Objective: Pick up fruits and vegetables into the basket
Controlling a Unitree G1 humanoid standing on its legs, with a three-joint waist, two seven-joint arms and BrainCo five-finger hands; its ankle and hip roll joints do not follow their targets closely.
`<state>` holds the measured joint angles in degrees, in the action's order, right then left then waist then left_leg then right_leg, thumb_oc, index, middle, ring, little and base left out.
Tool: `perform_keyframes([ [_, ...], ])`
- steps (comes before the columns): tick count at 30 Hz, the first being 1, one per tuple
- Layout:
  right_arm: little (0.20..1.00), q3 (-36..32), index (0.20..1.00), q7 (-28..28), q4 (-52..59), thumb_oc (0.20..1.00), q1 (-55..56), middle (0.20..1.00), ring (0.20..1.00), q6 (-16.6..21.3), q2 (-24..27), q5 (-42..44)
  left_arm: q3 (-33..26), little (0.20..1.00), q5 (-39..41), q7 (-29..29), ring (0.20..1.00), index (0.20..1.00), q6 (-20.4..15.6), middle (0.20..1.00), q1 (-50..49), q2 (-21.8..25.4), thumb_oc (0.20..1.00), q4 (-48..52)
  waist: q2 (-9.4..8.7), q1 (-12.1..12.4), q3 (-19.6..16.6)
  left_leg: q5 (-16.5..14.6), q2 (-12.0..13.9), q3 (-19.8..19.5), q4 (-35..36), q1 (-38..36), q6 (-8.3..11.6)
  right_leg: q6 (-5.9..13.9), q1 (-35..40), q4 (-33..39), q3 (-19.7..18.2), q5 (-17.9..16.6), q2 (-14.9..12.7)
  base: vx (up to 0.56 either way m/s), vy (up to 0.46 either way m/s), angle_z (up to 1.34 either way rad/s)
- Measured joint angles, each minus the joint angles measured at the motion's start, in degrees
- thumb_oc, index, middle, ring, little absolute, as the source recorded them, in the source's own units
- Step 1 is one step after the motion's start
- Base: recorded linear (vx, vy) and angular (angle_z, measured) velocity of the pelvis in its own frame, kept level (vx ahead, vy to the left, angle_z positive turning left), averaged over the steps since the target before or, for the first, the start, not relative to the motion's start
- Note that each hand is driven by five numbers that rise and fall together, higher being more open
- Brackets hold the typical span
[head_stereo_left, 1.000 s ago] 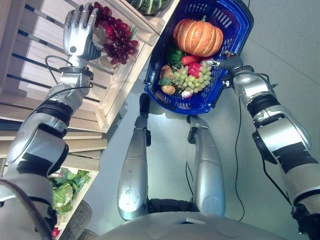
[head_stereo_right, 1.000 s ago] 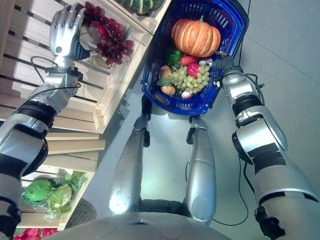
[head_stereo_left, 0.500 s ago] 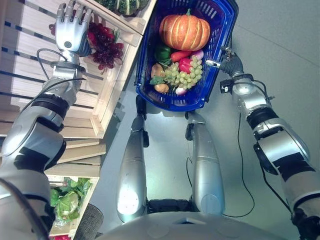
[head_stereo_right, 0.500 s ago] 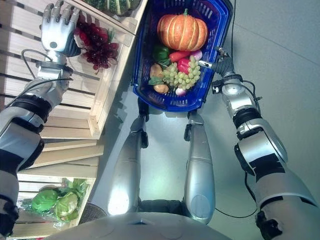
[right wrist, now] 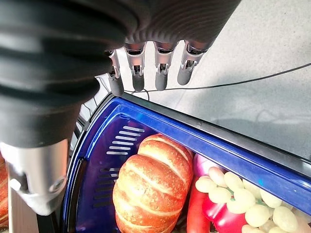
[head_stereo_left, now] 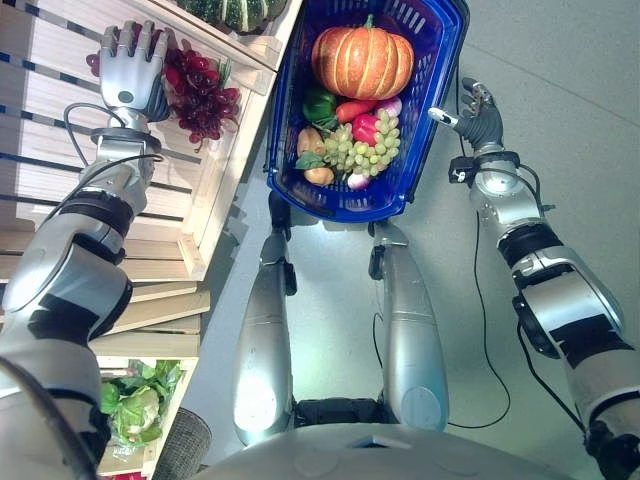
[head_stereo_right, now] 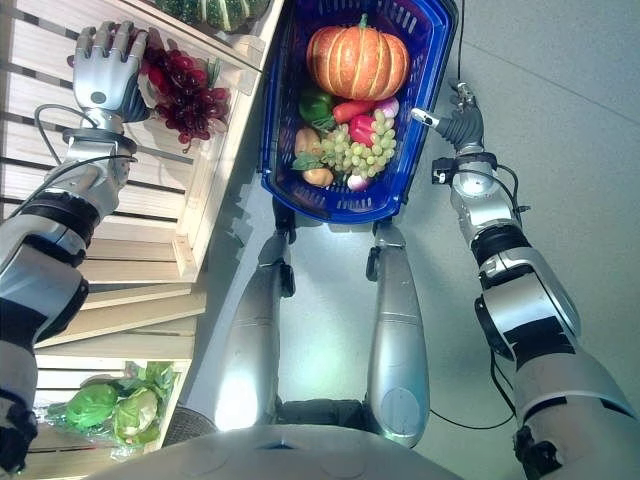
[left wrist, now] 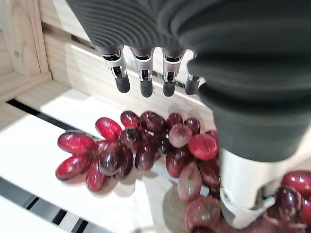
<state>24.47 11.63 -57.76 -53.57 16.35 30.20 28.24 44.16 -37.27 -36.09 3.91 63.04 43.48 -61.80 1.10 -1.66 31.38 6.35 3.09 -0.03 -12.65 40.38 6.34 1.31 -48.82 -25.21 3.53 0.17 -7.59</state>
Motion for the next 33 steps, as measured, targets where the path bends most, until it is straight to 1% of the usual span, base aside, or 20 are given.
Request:
perform_keyframes([
  [4, 1.0, 0.0, 1.0, 0.5, 0.0, 1.0, 0.0, 1.0, 1.0, 0.0, 0.0, 0.5, 0.0, 1.0, 0.0, 1.2, 1.0, 1.0, 0.4, 1.0, 0.0, 0.0, 1.0, -0.2, 0.0, 0.1, 0.0, 0.0, 0.0, 0.0, 0.2, 0.0, 0.0, -0.02, 0.0, 0.2, 0.1, 0.0, 0.0, 0.0, 0.0, 0.0],
  [6, 1.0, 0.0, 1.0, 0.6, 0.0, 1.0, -0.1, 1.0, 1.0, 0.3, 0.0, 2.0, 0.0, 1.0, 0.1, 2.4, 1.0, 1.0, 0.9, 1.0, 0.0, 0.0, 1.0, -0.6, 0.0, 0.3, 0.0, 0.0, 0.1, 0.0, 0.2, 0.1, -0.01, -0.02, 0.0, 0.2, 0.1, 0.0, 0.0, 0.0, 0.0, 0.0],
  [11, 1.0, -0.2, 1.0, 1.2, 0.7, 1.0, -0.1, 1.0, 1.0, 1.3, 0.1, 4.5, 0.0, 1.0, 0.1, 3.2, 1.0, 1.0, 1.0, 1.0, 0.0, 0.0, 1.0, -0.8, 0.0, 0.3, 0.0, -0.1, 0.1, -0.1, 0.2, 0.2, -0.01, -0.01, 0.0, 0.5, 0.1, 0.0, 0.1, 0.0, 0.0, 0.0],
  [14, 1.0, -2.6, 1.0, 1.9, 1.5, 1.0, 0.2, 1.0, 1.0, 2.1, 0.2, 6.9, -0.1, 1.0, 0.1, 3.3, 1.0, 1.0, 1.1, 1.0, 0.0, 0.0, 1.0, -0.7, 0.0, 0.3, 0.0, -0.2, 0.2, 0.0, 0.2, 0.6, 0.02, 0.0, -0.4, 0.6, 0.2, 0.0, 0.2, 0.0, 0.0, 0.0],
  [17, 1.0, -4.5, 1.0, 2.4, 1.7, 1.0, 0.6, 1.0, 1.0, 2.6, 0.6, 8.7, -0.2, 1.0, 0.0, 2.9, 1.0, 1.0, 2.1, 1.0, 0.1, 0.0, 1.0, -0.7, -0.01, 0.2, 0.0, -0.2, 0.4, -0.1, 0.1, 1.8, 0.07, -0.02, -1.4, 0.5, 0.2, 0.0, 0.4, 0.0, 0.0, 0.0],
  [23, 1.0, -5.6, 1.0, 3.2, 1.6, 1.0, 1.8, 1.0, 1.0, 2.7, 1.2, 10.2, -1.3, 1.0, -1.3, 1.6, 1.0, 1.0, 2.6, 1.0, 0.1, 0.0, 1.0, -0.8, -0.06, 0.1, 0.0, -0.4, 0.6, -0.1, -0.1, 2.4, 0.11, -0.31, -1.8, 0.7, 0.3, -0.3, 0.6, 0.0, 0.0, 0.0],
  [28, 1.0, -5.6, 1.0, 3.0, 1.6, 1.0, 1.8, 1.0, 1.0, 3.4, 2.0, 11.2, -1.2, 1.0, -3.4, -1.0, 1.0, 1.0, 3.4, 1.0, 0.7, 0.1, 1.0, -0.7, -0.11, -0.2, 0.0, -0.8, 1.0, -0.5, -1.1, 4.2, 0.17, -0.28, -2.5, 1.4, 0.6, -0.4, 1.0, 0.0, 0.0, 0.0],
  [31, 1.0, -5.6, 1.0, 2.8, 1.7, 1.0, 1.8, 1.0, 1.0, 3.4, 2.2, 11.2, -1.1, 1.0, -3.8, -1.3, 1.0, 1.0, 3.7, 1.0, 1.4, 0.1, 1.0, -0.8, -0.14, -0.3, 0.0, -0.8, 1.0, -0.6, -1.1, 4.6, 0.17, -0.34, -3.0, 1.5, 0.6, -0.5, 1.0, 0.0, 0.0, 0.0],
  [33, 1.0, -5.6, 1.0, 2.7, 1.7, 1.0, 1.8, 1.0, 1.0, 3.8, 2.3, 11.2, -0.9, 1.0, -5.6, -0.9, 1.0, 1.0, 3.8, 1.0, 1.9, 0.2, 1.0, -0.8, -0.16, -0.4, 0.0, -0.9, 1.1, -0.6, -1.1, 4.7, 0.17, -0.31, -3.0, 1.7, 0.6, -0.7, 1.1, 0.0, 0.0, 0.0],
])
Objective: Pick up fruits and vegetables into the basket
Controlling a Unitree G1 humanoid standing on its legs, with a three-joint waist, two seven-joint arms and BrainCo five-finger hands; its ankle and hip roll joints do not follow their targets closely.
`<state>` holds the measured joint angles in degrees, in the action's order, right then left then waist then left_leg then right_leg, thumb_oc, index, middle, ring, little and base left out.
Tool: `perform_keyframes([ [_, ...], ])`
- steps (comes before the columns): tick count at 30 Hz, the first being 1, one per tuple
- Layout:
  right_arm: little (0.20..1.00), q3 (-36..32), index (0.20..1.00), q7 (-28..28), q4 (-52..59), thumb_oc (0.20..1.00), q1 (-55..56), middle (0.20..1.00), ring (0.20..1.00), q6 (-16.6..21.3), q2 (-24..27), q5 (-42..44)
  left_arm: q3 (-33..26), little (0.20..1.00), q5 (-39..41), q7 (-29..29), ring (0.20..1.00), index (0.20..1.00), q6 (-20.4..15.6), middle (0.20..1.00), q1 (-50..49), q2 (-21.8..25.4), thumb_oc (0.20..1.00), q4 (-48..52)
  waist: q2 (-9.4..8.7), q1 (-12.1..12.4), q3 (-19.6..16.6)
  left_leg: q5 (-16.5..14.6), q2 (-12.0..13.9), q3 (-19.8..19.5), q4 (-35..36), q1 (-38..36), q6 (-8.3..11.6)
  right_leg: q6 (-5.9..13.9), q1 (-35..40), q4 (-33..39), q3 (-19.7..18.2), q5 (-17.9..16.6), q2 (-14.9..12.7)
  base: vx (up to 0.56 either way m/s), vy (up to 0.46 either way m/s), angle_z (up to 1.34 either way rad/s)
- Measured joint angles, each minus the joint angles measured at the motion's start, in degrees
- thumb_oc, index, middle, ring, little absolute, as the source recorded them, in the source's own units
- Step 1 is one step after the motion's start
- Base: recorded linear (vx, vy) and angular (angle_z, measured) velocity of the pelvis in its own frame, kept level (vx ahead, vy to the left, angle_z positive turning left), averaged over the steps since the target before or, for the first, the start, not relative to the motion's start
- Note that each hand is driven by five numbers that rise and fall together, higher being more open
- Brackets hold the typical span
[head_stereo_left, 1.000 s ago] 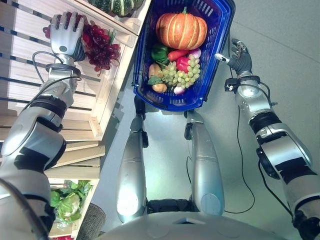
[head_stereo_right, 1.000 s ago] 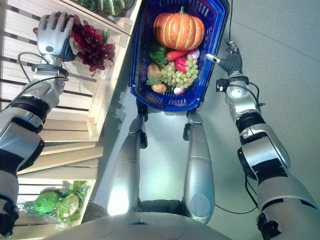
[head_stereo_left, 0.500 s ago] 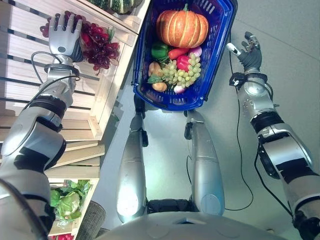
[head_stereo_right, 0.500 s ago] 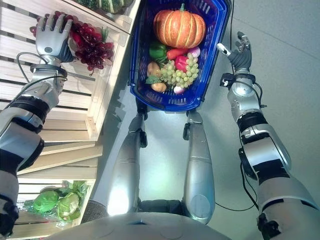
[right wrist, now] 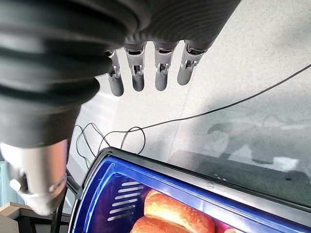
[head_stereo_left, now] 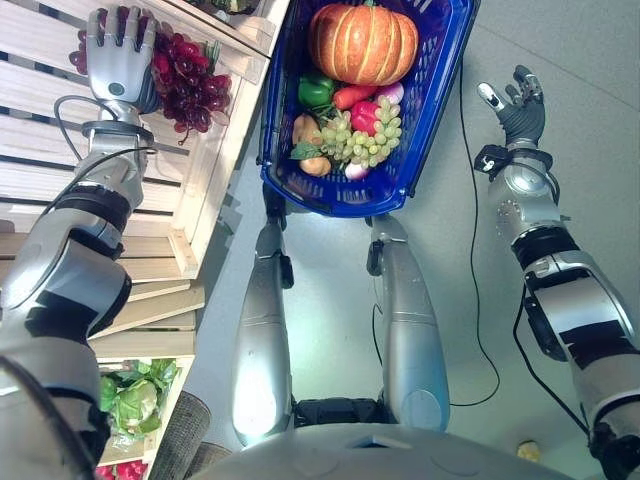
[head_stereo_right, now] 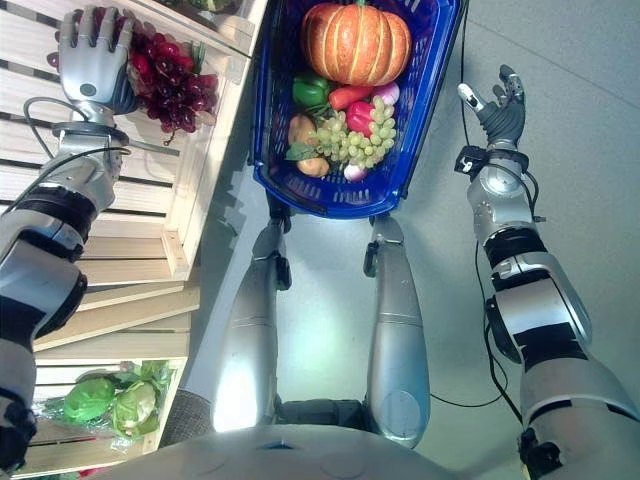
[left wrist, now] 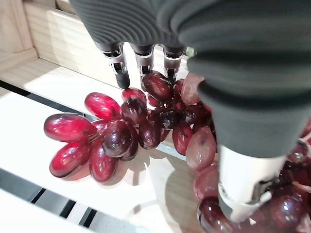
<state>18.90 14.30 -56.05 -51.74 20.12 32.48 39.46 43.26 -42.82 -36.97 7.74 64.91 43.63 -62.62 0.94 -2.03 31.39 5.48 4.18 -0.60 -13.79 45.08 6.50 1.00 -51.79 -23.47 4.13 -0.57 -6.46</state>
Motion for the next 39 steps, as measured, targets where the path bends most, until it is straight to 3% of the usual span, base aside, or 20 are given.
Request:
perform_keyframes([
  [8, 1.0, 0.1, 1.0, -0.9, 0.2, 1.0, -0.5, 1.0, 1.0, 0.9, 0.0, 0.0, 2.1, 1.0, -2.4, 2.5, 1.0, 1.0, 0.8, 1.0, 2.0, 0.1, 1.0, -1.4, -0.11, -0.9, 0.0, 0.0, 0.0, -0.1, -0.2, 0.3, -0.04, 0.01, 0.0, 0.4, 0.1, -0.3, 0.1, 0.0, 0.0, 0.0],
  [10, 1.0, 0.1, 1.0, -0.9, 0.2, 1.0, -0.4, 1.0, 1.0, 0.9, 0.0, 0.0, 2.6, 0.818, -2.4, 2.6, 0.818, 0.818, 0.9, 0.818, 2.1, 0.1, 0.818, -1.5, -0.11, -1.1, 0.0, 0.0, 0.0, 0.0, -0.4, 0.3, -0.05, 0.05, 0.1, 0.4, 0.0, -0.5, 0.1, 0.0, 0.0, 0.0],
  [11, 1.0, 0.1, 1.0, -0.9, 0.2, 1.0, -0.4, 1.0, 1.0, 0.9, 0.0, 0.0, 2.6, 0.818, -2.4, 2.6, 0.818, 0.818, 0.9, 0.818, 2.1, 0.1, 0.818, -1.6, -0.11, -1.2, 0.0, 0.0, 0.0, 0.0, -0.4, 0.3, -0.05, 0.05, 0.1, 0.4, 0.0, -0.5, 0.1, 0.0, 0.0, 0.0],
  [12, 1.0, 0.1, 1.0, -0.9, 0.2, 1.0, -0.4, 1.0, 1.0, 0.9, 0.0, 0.0, 2.6, 0.711, -2.5, 2.8, 0.711, 0.711, 0.9, 0.711, 2.1, 0.1, 0.711, -1.8, -0.11, -1.2, 0.0, 0.0, 0.0, 0.0, -0.5, 0.3, -0.07, 0.04, 0.1, 0.4, 0.0, -0.6, 0.1, 0.0, 0.0, 0.0],
  [15, 1.0, 0.1, 1.0, -0.9, 0.2, 1.0, -0.5, 1.0, 1.0, 0.9, 0.0, 0.0, 2.6, 0.2, -2.9, 3.0, 0.2, 0.2, 0.9, 0.2, 2.9, 0.2, 0.2, -1.9, -0.17, -1.3, 0.0, -0.1, 0.0, 0.0, -0.8, 0.3, -0.08, 0.07, 0.2, 0.4, -0.1, -0.7, 0.1, 0.0, 0.0, 0.0],
  [33, 1.0, 0.1, 1.0, -1.1, 0.0, 1.0, -1.0, 1.0, 1.0, 1.2, -0.1, 2.1, 3.7, 0.2, -1.5, 12.6, 0.2, 0.2, 0.7, 0.2, 5.8, 0.2, 0.2, -3.4, -0.22, -1.5, 0.0, -0.1, 0.1, 0.1, -1.0, 0.3, -0.13, 0.09, 0.3, 0.5, -0.2, -1.0, 0.2, 0.0, 0.0, 0.0],
  [37, 1.0, 0.1, 1.0, -1.0, 0.1, 1.0, -0.9, 1.0, 1.0, 1.2, -0.3, 2.2, 3.0, 0.2, 9.1, 13.7, 0.2, 0.2, -0.1, 0.2, 5.5, 0.2, 0.2, -3.4, -0.22, -1.5, 0.0, -0.1, 0.1, 0.0, -1.1, 0.0, -0.13, 0.07, 0.7, 0.5, -0.2, -1.0, 0.2, 0.0, 0.0, 0.0],
  [39, 1.0, 0.1, 1.0, -1.0, 0.6, 1.0, -0.5, 1.0, 1.0, 1.2, -0.5, 2.2, -0.6, 0.2, 17.7, 14.8, 0.2, 0.2, -1.3, 0.2, 4.4, 0.0, 0.2, -3.1, -0.22, -1.5, 0.0, -0.1, 0.1, 0.0, -1.0, -0.3, -0.13, 0.07, 1.1, 0.6, -0.1, -1.0, 0.2, 0.0, 0.0, 0.0],
])
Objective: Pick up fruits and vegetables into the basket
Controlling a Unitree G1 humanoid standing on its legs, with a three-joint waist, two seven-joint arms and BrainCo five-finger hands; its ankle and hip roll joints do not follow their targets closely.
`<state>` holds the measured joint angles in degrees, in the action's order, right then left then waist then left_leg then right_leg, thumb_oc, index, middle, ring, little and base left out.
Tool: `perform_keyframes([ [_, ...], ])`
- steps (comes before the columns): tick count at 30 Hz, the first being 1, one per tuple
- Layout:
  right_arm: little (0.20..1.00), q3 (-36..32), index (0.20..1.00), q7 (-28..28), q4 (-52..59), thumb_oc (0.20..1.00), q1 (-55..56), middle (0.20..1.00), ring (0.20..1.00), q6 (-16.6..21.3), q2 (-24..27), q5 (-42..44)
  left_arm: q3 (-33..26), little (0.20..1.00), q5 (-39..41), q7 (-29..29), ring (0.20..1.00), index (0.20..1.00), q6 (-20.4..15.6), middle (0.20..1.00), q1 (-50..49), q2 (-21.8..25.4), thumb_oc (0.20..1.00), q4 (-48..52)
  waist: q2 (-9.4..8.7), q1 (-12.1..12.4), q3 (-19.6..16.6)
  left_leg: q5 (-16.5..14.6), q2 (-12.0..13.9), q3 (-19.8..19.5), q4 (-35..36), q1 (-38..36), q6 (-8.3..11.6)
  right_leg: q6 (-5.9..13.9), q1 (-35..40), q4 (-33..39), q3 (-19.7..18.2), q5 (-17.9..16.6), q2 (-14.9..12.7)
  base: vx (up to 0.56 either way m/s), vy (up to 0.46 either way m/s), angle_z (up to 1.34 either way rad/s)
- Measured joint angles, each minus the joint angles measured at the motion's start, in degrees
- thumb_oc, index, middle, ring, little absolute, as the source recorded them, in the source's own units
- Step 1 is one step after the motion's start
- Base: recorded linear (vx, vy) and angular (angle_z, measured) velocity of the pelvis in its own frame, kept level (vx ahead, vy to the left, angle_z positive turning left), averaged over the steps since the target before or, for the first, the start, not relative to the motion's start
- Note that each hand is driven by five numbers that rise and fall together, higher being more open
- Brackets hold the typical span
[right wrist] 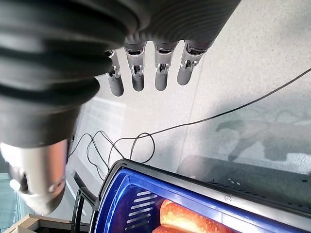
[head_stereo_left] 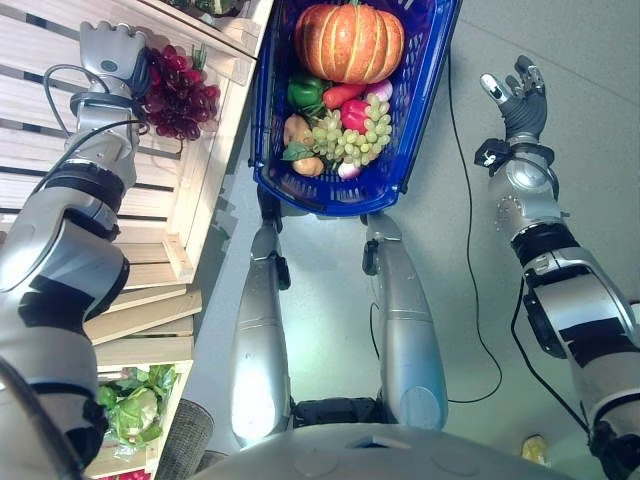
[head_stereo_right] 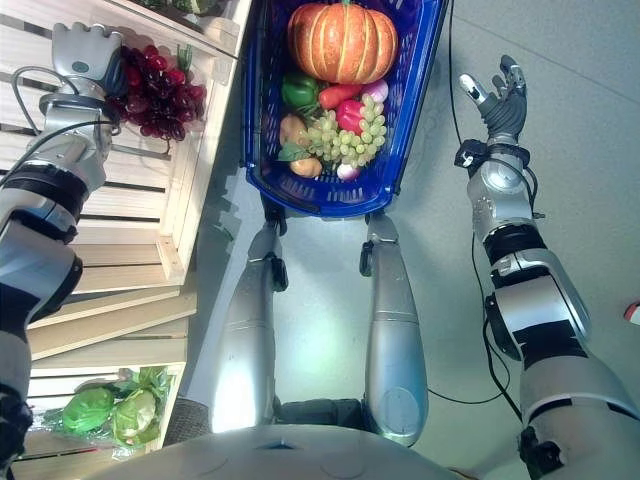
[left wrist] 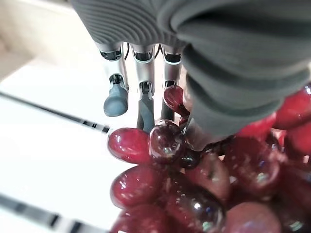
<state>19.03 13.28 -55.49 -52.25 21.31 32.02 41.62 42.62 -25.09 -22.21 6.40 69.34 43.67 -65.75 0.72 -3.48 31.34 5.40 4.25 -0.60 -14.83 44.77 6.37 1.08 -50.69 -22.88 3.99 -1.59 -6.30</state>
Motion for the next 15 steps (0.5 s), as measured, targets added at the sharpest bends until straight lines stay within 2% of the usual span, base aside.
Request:
perform_keyframes([
  [4, 1.0, -0.1, 1.0, -0.1, 1.9, 1.0, 1.2, 1.0, 1.0, 0.0, 0.0, 0.0, -9.0, 0.2, 21.4, 4.7, 0.2, 0.2, -3.6, 0.2, -4.9, 0.0, 0.2, 0.3, 0.0, 0.2, 0.0, 0.0, 0.0, -0.2, 0.0, -0.5, 0.01, 0.0, 0.6, 0.0, 0.2, 0.0, 0.0, -0.01, -0.028, 0.02],
  [5, 1.0, -0.1, 1.0, -0.1, 2.2, 1.0, 1.4, 1.0, 1.0, 0.0, -0.1, 0.0, -9.8, 0.2, 23.6, 5.3, 0.2, 0.2, -4.5, 0.2, -5.6, 0.0, 0.2, 0.5, 0.0, 0.2, 0.0, 0.0, 0.0, -0.3, 0.0, -0.5, 0.01, 0.0, 0.6, 0.0, 0.2, 0.0, 0.0, -0.02, -0.038, 0.03],
  [6, 1.0, -0.1, 1.0, -0.1, 3.7, 1.0, 2.3, 1.0, 1.0, 0.0, -0.2, 0.0, -13.7, 0.2, 30.3, 7.4, 0.2, 0.2, -6.8, 0.2, -8.0, -0.1, 0.2, 1.4, 0.0, 0.4, 0.0, 0.0, 0.0, -0.4, -0.1, -0.5, 0.01, 0.0, 0.8, 0.0, 0.3, 0.0, 0.0, 0.0, 0.0, 0.0],
  [11, 1.0, -0.2, 1.0, -0.1, 9.7, 1.0, 6.3, 1.0, 1.0, 0.0, -1.3, -0.1, -20.6, 0.2, 47.2, 13.7, 0.2, 0.2, -13.0, 0.2, -17.1, -0.5, 0.2, 4.8, 0.0, 0.8, 0.0, 0.0, 0.0, -1.0, 0.0, -1.9, 0.01, -0.01, 2.8, 0.8, 1.1, 0.0, 0.0, -0.01, -0.02, 0.04],
  [15, 1.0, -0.2, 1.0, -0.2, 13.3, 1.0, 10.3, 1.0, 1.0, -0.1, -2.3, -1.0, -25.2, 0.2, 59.4, 18.5, 0.2, 0.2, -17.5, 0.2, -26.0, -3.6, 0.2, 10.7, 0.0, 2.6, 0.0, 0.0, 0.0, -1.1, 0.3, -3.1, -0.01, 0.14, 4.2, 1.5, 1.2, 0.1, 0.0, 0.0, -0.003, 0.01],
])
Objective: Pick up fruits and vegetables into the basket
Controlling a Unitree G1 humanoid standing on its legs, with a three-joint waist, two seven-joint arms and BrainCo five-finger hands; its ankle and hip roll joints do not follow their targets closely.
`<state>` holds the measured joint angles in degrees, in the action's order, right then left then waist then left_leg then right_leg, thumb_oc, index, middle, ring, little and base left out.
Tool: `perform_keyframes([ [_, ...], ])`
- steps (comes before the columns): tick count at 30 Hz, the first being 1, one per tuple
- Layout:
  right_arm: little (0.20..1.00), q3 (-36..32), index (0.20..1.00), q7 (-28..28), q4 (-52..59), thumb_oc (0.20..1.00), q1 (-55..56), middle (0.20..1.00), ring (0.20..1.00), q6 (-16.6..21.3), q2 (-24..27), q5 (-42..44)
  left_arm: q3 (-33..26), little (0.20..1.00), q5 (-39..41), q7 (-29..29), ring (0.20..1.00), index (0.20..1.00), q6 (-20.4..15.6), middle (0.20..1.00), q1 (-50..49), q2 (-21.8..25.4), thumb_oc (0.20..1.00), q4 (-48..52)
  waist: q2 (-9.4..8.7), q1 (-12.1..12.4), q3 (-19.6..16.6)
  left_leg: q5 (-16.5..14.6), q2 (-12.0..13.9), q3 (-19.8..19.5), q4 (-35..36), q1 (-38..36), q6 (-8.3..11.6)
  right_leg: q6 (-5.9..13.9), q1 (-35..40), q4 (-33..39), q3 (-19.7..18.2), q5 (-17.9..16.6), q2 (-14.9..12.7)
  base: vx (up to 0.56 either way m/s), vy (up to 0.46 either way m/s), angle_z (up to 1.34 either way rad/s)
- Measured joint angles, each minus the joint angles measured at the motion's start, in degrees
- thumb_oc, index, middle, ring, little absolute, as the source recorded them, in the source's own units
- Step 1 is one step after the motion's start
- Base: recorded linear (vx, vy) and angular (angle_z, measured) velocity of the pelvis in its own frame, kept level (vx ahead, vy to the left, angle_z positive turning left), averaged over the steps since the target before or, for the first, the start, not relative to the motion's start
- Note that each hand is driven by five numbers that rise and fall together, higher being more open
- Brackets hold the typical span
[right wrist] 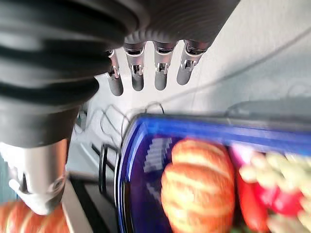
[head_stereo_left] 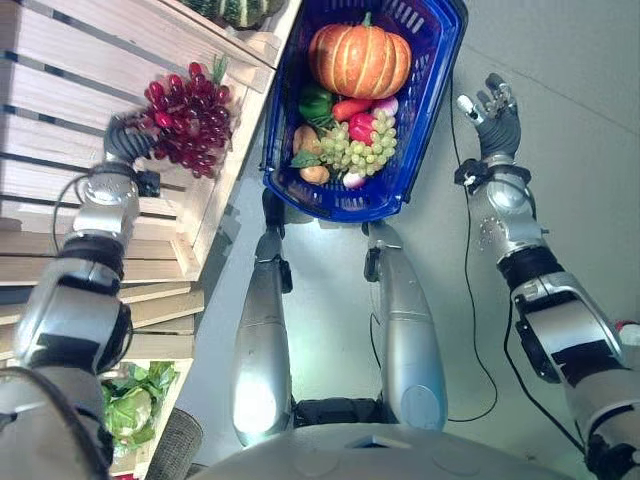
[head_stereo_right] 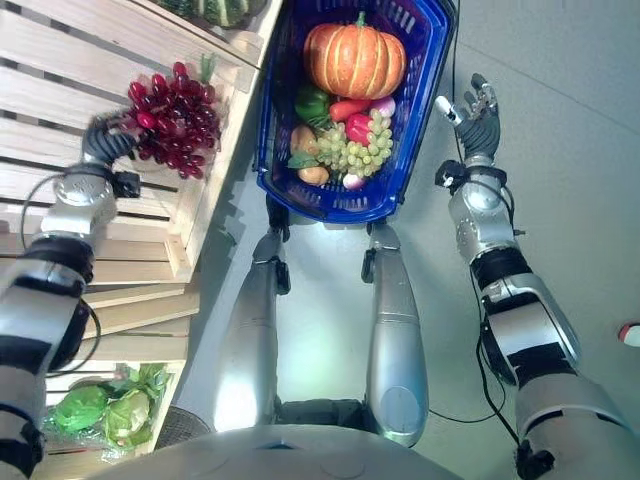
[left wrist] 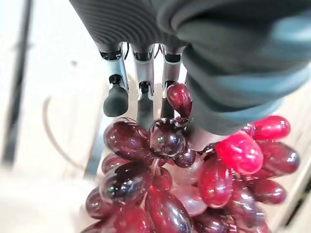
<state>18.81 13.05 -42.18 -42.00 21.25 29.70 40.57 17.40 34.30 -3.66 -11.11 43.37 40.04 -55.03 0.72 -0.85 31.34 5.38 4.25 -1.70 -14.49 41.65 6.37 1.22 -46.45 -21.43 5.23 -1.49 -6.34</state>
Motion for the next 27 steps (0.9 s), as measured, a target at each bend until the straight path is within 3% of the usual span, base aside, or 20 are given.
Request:
perform_keyframes([
  [7, 1.0, -0.5, 1.0, -2.5, 3.1, 1.0, 2.2, 1.0, 1.0, -0.3, -1.4, -1.4, -3.1, 0.2, 15.7, 9.0, 0.2, 0.2, -5.3, 0.2, -8.4, -7.0, 0.2, 9.1, -0.04, 0.8, 0.0, 0.4, -0.1, -0.3, 0.9, -0.6, -0.24, 0.5, 1.0, 1.1, 0.5, -0.2, -0.2, 0.0, -0.011, 0.02],
  [12, 1.0, -0.6, 1.0, -5.8, 7.2, 1.0, 4.5, 1.0, 1.0, -1.5, -1.7, -2.6, -4.8, 0.2, 22.2, 15.6, 0.2, 0.2, -8.0, 0.2, -12.0, -10.6, 0.2, 13.8, -0.05, 0.8, 0.0, 0.4, -0.1, -0.4, 1.9, -2.3, -0.25, 0.24, 2.6, 1.6, 0.8, -0.3, -0.2, 0.0, 0.0, 0.0],
  [17, 1.0, -0.5, 1.0, -9.1, 11.9, 1.0, 5.8, 1.0, 1.0, -3.5, -1.8, -3.6, -4.8, 0.2, 22.4, 19.3, 0.2, 0.2, -11.7, 0.2, -13.3, -12.4, 0.2, 18.6, -0.04, 1.2, 0.0, 0.4, -0.2, -0.5, 1.9, -2.5, -0.25, 0.23, 2.9, 1.7, 0.9, -0.3, -0.2, 0.0, 0.0, 0.0],
  [27, 1.0, 0.2, 1.0, -15.8, 17.7, 1.0, 8.7, 1.0, 1.0, -7.0, -1.7, -3.5, -4.8, 0.2, 19.7, 19.3, 0.2, 0.2, -14.2, 0.2, -14.1, -12.2, 0.2, 28.4, -0.03, 2.2, 0.0, 0.6, -0.4, -0.5, 2.2, -3.2, -0.35, 0.65, 3.6, 1.4, 1.4, 0.1, -0.7, 0.01, 0.005, 0.02],
])
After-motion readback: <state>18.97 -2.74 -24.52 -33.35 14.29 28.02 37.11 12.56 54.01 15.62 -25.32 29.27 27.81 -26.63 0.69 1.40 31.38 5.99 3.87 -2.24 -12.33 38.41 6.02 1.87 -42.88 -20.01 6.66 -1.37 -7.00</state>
